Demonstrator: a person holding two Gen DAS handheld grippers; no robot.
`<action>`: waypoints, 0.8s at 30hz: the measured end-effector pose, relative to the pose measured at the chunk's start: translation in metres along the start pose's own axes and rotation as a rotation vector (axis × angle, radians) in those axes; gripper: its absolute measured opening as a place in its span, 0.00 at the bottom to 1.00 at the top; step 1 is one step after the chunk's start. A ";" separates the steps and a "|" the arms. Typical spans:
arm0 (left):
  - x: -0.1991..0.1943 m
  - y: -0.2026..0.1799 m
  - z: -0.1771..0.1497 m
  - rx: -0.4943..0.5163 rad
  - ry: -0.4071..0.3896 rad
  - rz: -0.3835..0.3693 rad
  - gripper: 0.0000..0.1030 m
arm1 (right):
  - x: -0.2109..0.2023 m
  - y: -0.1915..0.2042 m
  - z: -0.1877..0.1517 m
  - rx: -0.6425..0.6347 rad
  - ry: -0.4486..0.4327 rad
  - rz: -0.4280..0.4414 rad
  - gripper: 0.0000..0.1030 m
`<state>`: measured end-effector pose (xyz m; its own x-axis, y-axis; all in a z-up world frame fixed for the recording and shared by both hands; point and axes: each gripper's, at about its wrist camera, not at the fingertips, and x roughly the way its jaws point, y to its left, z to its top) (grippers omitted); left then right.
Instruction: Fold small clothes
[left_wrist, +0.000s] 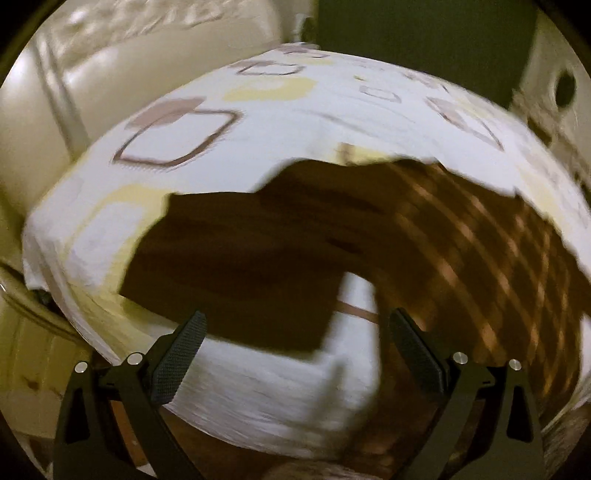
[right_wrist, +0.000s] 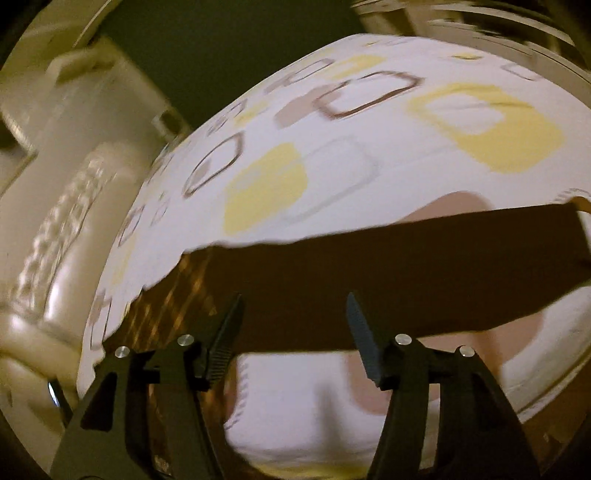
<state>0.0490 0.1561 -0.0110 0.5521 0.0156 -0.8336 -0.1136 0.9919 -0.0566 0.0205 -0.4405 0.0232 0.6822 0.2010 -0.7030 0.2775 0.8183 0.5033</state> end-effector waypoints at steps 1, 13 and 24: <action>0.001 0.018 0.006 -0.034 0.008 -0.014 0.95 | 0.007 0.011 -0.003 -0.020 0.016 0.006 0.61; 0.003 0.003 -0.013 0.162 -0.017 0.026 0.95 | 0.043 0.060 -0.039 -0.067 0.088 0.036 0.63; 0.024 -0.050 -0.018 0.507 -0.048 0.192 0.94 | 0.046 0.050 -0.048 -0.026 0.101 0.039 0.63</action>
<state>0.0533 0.1049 -0.0382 0.5991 0.1968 -0.7761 0.1896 0.9069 0.3763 0.0334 -0.3650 -0.0081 0.6202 0.2854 -0.7307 0.2337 0.8219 0.5194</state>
